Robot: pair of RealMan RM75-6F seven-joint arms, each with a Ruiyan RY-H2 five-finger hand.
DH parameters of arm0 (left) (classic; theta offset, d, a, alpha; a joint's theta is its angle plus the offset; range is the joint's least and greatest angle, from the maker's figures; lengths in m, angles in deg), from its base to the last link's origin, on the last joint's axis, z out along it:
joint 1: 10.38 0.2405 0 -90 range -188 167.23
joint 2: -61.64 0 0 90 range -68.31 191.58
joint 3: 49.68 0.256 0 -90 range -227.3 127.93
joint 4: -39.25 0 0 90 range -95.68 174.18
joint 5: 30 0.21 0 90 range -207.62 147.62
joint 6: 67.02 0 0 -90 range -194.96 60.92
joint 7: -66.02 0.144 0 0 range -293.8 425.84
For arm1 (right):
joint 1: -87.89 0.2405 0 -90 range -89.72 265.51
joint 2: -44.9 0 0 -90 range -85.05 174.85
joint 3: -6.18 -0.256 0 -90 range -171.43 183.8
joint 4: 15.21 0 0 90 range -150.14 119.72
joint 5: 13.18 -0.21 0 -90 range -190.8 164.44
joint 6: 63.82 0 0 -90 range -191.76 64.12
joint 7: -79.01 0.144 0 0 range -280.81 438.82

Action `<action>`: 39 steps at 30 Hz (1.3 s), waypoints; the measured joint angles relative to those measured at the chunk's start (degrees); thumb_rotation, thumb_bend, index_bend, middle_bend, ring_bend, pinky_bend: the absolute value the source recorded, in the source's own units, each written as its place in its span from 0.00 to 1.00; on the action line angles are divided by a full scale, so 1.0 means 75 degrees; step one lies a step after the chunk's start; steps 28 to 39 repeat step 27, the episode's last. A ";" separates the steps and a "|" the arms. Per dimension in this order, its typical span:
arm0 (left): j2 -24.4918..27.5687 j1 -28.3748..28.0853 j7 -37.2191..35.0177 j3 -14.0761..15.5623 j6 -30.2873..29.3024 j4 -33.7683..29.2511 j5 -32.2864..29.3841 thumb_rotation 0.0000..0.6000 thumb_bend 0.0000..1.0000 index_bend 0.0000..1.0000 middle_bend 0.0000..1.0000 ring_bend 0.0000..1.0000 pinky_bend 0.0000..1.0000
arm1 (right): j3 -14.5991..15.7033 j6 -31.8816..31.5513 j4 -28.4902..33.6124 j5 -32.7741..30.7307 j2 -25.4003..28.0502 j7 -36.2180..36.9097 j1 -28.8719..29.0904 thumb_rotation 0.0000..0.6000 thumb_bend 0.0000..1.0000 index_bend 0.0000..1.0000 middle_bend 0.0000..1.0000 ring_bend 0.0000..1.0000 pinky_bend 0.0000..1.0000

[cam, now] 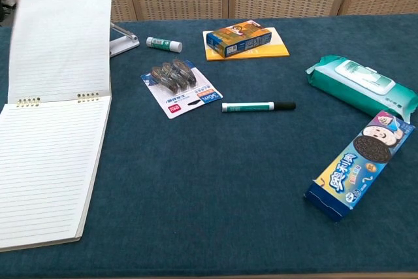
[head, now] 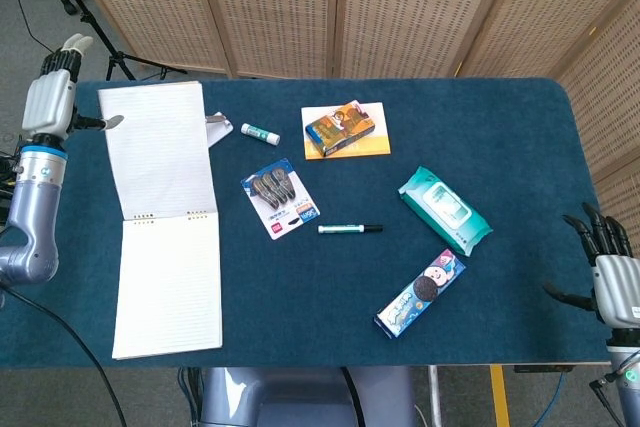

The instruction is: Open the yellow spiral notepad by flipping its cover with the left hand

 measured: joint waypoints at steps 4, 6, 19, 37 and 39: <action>0.0342 0.0434 -0.0056 0.0108 -0.0309 -0.0531 0.0120 1.00 0.00 0.00 0.00 0.00 0.00 | 0.0039 -0.0214 0.0099 0.0178 0.0062 0.0070 -0.0059 1.00 0.00 0.14 0.00 0.00 0.00; 0.0564 0.0771 -0.0130 0.0205 -0.0683 -0.0905 0.0276 1.00 0.00 0.00 0.00 0.00 0.00 | 0.0059 -0.0332 0.0142 0.0268 0.0097 0.0112 -0.0098 1.00 0.00 0.14 0.00 0.00 0.00; 0.1487 0.3686 -0.0292 0.1784 -0.3674 -0.2501 0.1867 1.00 0.00 0.00 0.00 0.00 0.00 | 0.0065 -0.0750 0.0131 0.0438 0.0204 0.0332 -0.0261 1.00 0.00 0.14 0.00 0.00 0.00; 0.0751 0.4986 -0.0413 0.2453 -0.5087 -0.2334 0.2306 1.00 0.00 0.00 0.00 0.00 0.00 | 0.0027 -0.1036 0.0069 0.0528 0.0118 0.0198 -0.0336 1.00 0.00 0.14 0.00 0.00 0.00; 0.0751 0.4986 -0.0413 0.2453 -0.5087 -0.2334 0.2306 1.00 0.00 0.00 0.00 0.00 0.00 | 0.0027 -0.1036 0.0069 0.0528 0.0118 0.0198 -0.0336 1.00 0.00 0.14 0.00 0.00 0.00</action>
